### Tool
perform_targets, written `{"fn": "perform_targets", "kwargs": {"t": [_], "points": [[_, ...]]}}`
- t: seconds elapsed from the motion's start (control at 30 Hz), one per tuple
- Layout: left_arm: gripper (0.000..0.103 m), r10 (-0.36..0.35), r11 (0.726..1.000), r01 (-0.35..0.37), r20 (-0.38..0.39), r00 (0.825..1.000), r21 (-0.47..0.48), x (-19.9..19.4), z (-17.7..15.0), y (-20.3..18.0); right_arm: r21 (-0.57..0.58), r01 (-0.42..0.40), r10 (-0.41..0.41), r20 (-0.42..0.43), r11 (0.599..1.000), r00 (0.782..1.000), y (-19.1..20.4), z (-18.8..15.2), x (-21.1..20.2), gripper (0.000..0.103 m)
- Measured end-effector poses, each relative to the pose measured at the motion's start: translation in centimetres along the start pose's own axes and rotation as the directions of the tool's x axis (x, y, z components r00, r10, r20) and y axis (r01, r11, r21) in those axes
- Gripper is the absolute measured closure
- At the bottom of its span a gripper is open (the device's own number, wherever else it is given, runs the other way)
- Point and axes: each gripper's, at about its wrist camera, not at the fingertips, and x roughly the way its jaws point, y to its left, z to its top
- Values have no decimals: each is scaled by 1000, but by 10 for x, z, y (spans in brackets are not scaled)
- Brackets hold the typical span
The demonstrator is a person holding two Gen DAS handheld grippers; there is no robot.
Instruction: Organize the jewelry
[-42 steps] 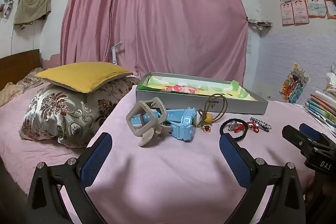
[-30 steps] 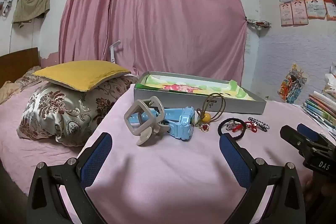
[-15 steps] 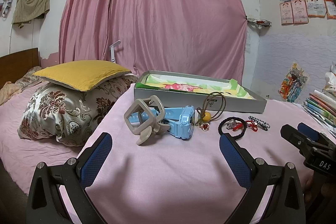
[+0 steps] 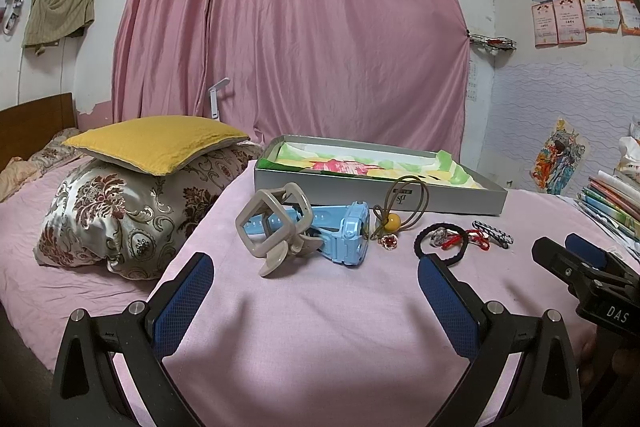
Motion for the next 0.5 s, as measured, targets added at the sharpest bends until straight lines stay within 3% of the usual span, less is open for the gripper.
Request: {"fn": "perform_targets", "kwargs": {"t": [0.5], "points": [[1,1,1000,-1,0,1000,2,0,0,0,1,0,0,-1,1000,1000,-1,0,-1,1]]}}
